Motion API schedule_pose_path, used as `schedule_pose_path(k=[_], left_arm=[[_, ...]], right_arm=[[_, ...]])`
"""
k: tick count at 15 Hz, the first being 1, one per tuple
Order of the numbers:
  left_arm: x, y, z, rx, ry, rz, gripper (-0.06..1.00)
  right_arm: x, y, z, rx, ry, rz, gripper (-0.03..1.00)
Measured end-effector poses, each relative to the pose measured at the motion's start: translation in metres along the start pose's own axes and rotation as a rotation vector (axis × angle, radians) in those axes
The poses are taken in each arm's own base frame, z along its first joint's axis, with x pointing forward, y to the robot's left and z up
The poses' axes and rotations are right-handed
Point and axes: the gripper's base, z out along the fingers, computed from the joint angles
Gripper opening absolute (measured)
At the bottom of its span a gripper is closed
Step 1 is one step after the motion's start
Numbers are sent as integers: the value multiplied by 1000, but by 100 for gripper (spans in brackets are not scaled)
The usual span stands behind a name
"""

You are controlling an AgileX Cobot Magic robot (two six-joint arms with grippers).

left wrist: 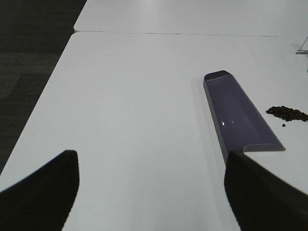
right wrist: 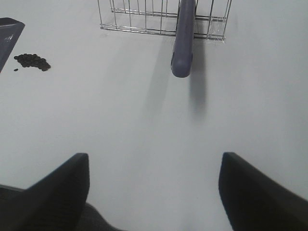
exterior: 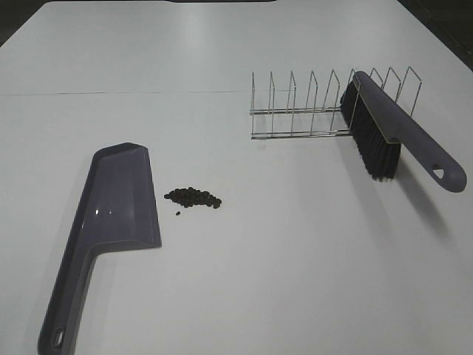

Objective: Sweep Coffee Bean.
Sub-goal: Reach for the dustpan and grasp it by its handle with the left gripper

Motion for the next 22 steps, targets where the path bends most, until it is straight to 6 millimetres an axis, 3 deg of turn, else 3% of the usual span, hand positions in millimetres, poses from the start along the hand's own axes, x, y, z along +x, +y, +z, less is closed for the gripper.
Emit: schedule_pose_path(k=[6, 12, 22], left_arm=[[-9, -2, 18, -8, 130, 8, 76], [-20, -5, 61, -24, 406, 28, 76], [-17, -6, 117, -72, 754, 35, 76]], right_arm=[[0, 0, 0, 0, 0, 0, 65], [0, 0, 0, 0, 0, 0, 65], [0, 0, 0, 0, 0, 0, 65]])
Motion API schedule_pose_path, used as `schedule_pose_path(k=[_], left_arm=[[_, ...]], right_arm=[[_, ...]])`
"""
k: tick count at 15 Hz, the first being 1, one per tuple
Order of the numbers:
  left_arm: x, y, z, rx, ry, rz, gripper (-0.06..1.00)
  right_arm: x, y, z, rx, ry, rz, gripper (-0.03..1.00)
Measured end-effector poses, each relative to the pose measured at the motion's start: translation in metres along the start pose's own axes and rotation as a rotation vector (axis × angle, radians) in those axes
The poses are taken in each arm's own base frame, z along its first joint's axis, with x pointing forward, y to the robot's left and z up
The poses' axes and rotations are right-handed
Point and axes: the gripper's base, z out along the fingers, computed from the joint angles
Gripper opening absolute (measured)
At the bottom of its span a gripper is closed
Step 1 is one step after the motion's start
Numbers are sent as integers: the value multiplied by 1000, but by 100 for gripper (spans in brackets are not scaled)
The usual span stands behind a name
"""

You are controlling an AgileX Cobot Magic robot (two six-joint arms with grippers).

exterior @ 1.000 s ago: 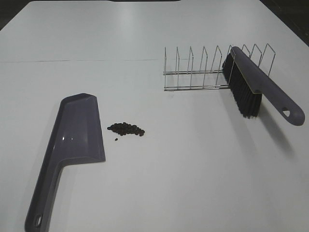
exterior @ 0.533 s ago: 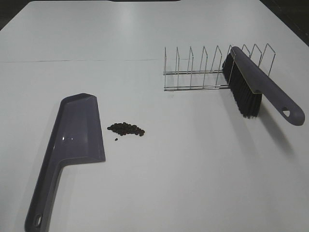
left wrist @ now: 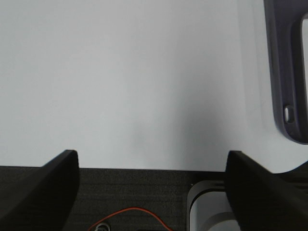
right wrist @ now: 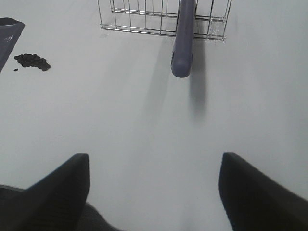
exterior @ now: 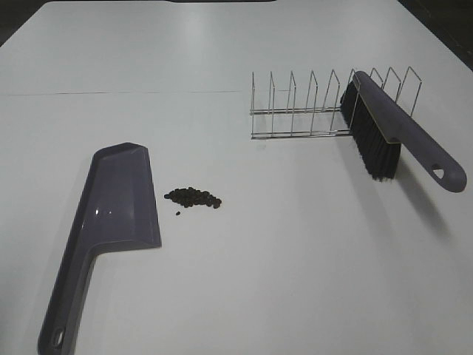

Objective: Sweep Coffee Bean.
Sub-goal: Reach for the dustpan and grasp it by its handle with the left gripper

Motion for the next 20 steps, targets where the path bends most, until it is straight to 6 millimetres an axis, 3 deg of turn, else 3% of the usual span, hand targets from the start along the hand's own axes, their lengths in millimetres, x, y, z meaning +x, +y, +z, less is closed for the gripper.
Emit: schedule_pose_path(k=[3, 4, 5, 8, 14, 20], left_arm=[[-9, -1, 12, -21, 81, -54, 76], [-19, -3, 16, -10, 72, -88, 76], [-40, -13, 28, 86, 5, -177, 76], [-58, -27, 51, 196, 24, -275, 75], [-79, -43, 104, 192, 250, -248, 75], [-99, -87, 120, 217, 246, -157, 75]], right_arm=[[0, 0, 0, 0, 0, 0, 65], [0, 0, 0, 0, 0, 0, 65], [0, 0, 0, 0, 0, 0, 65], [0, 0, 0, 0, 0, 0, 65], [0, 0, 0, 0, 0, 0, 65], [0, 0, 0, 0, 0, 0, 65]])
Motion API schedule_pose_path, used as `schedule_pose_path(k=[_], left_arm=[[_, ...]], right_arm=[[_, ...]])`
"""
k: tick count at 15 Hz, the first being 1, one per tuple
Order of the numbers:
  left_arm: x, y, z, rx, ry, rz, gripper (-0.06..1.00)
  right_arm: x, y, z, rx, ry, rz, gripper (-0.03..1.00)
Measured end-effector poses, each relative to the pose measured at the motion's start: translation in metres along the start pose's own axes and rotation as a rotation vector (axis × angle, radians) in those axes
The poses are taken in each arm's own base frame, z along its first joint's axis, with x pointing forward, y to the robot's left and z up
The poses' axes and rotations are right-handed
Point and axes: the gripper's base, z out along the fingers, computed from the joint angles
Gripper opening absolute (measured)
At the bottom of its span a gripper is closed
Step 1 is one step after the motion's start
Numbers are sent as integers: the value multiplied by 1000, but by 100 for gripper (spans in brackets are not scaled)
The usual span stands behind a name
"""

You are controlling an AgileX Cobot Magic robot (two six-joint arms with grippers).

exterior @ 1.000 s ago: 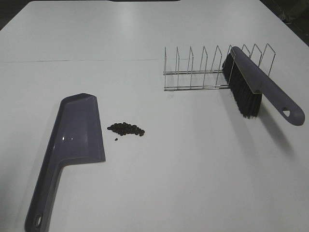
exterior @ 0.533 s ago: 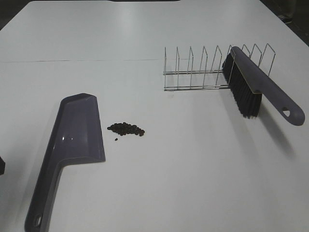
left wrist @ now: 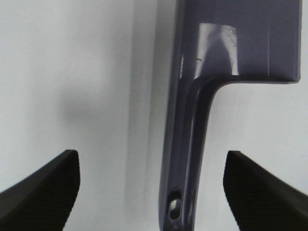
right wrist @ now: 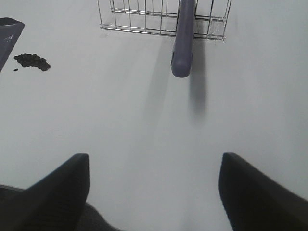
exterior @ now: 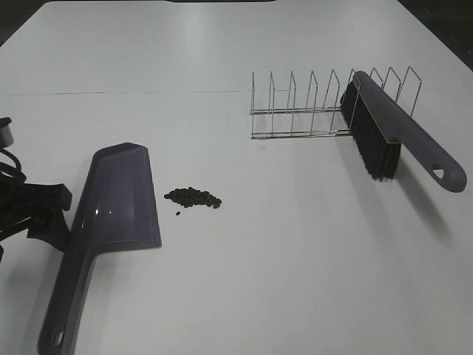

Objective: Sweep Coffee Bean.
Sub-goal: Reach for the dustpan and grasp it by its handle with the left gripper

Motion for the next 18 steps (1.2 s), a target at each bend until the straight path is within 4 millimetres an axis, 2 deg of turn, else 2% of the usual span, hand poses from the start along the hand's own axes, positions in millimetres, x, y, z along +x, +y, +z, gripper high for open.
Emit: schedule_pose_path(k=[1, 2, 5, 10, 15, 17, 18], left_arm=[[0, -2, 4, -4, 14, 4, 75], [-1, -10, 19, -23, 63, 16, 75], [-7, -24, 41, -45, 117, 31, 75], [-8, -38, 69, -74, 175, 74, 75], [-10, -38, 73, -82, 166, 84, 74], [-11, -38, 74, -86, 166, 91, 64], [-11, -37, 74, -88, 167, 92, 52]], right_arm=[[0, 0, 0, 0, 0, 0, 65], [0, 0, 0, 0, 0, 0, 65], [0, 0, 0, 0, 0, 0, 65], [0, 0, 0, 0, 0, 0, 65], [0, 0, 0, 0, 0, 0, 65], [0, 0, 0, 0, 0, 0, 65], [0, 0, 0, 0, 0, 0, 65]])
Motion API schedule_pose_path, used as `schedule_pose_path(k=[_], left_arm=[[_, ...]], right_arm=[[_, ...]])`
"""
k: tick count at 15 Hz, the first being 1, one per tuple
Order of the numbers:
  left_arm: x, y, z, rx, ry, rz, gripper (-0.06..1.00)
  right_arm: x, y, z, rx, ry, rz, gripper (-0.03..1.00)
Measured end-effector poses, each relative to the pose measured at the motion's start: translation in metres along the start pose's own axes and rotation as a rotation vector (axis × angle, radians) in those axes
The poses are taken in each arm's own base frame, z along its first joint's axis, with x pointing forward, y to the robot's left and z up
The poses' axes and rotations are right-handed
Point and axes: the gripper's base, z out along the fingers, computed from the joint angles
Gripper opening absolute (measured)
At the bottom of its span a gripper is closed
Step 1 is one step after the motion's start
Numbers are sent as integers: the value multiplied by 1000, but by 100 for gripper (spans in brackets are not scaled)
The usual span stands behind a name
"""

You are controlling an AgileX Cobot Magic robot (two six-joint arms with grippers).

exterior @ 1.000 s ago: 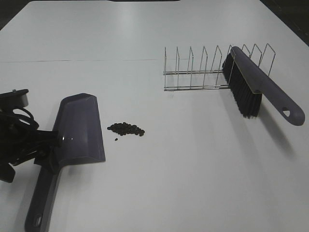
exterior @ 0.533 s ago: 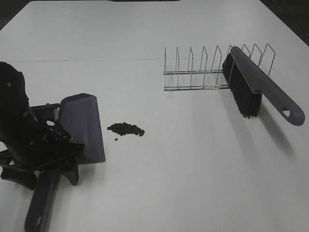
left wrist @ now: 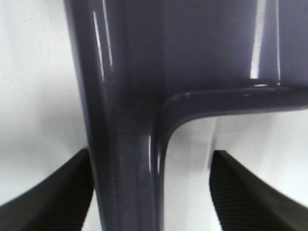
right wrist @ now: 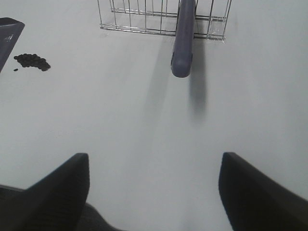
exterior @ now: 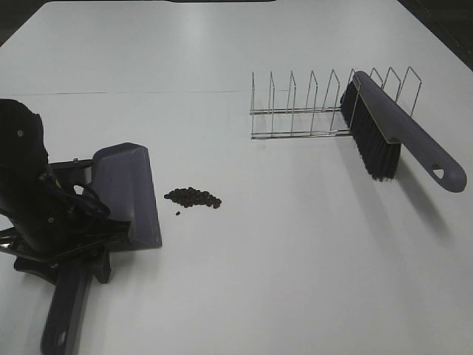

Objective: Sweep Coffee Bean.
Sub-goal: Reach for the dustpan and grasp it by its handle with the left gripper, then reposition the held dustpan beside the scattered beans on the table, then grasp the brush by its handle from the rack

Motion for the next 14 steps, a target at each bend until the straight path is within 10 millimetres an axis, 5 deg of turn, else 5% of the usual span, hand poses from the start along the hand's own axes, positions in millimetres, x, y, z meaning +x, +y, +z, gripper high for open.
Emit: schedule_pose_path(k=[2, 9, 14], left_arm=[[0, 1, 0, -7, -5, 14, 32], [-1, 7, -1, -64, 0, 76, 32], [-8, 36, -4, -141, 30, 154, 32]], right_arm=[[0, 0, 0, 0, 0, 0, 65], [0, 0, 0, 0, 0, 0, 65], [-18, -1, 8, -8, 143, 9, 65]])
